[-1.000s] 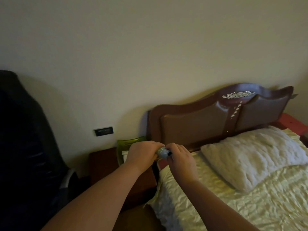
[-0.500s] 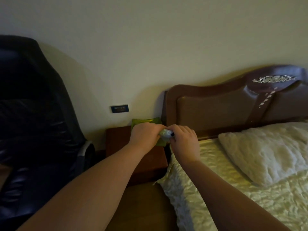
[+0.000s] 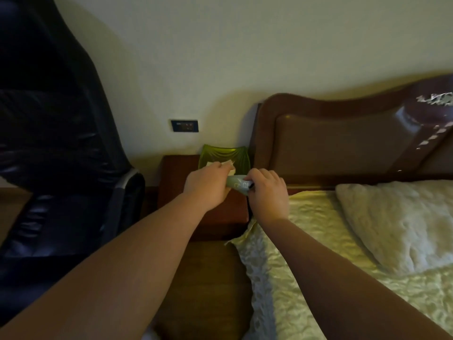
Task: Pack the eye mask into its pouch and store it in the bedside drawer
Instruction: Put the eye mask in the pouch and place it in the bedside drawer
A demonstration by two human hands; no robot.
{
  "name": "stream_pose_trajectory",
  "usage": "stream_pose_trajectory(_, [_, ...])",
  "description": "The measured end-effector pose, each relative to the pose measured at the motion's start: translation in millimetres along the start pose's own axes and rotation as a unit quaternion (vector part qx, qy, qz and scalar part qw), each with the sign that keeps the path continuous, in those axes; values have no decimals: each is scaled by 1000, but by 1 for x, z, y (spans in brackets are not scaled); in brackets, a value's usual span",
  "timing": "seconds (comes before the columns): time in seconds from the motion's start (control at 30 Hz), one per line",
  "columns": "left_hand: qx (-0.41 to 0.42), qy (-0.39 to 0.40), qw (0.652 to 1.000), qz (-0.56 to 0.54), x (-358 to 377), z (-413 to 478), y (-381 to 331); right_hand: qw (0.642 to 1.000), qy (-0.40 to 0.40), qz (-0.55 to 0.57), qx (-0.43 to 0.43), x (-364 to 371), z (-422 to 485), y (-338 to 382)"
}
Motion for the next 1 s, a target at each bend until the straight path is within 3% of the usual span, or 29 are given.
stream_pose_trajectory(0.37, [-164,137,976,-40,87,-29,98,998,13,-3,62,98,-27,9])
stream_pose_trajectory(0.7, [-317,197,913,-163,244,-47,129,997,-37,25,69,211,-73,-21])
stream_pose_trajectory(0.77, [-398,207,861,-240,282,-57,132,996,-46,36,64,231,-78,-32])
stream_pose_trajectory(0.9, [-549,216,668,-453,346,-73,133,995,-60,46,60,267,-87,-58])
stream_pose_trajectory(1.0, [-582,156,601,-525,389,-72,139,995,-66,54,41,291,-95,-75])
Point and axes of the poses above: each hand's wrist, its own z-axis towards the middle knuckle, its own x-axis out of the palm, y = z × x, the point moved 1 cm from there along z, towards the middle knuckle, and after that the axes turned 6 degrees about -y, right-handed, at the moved point
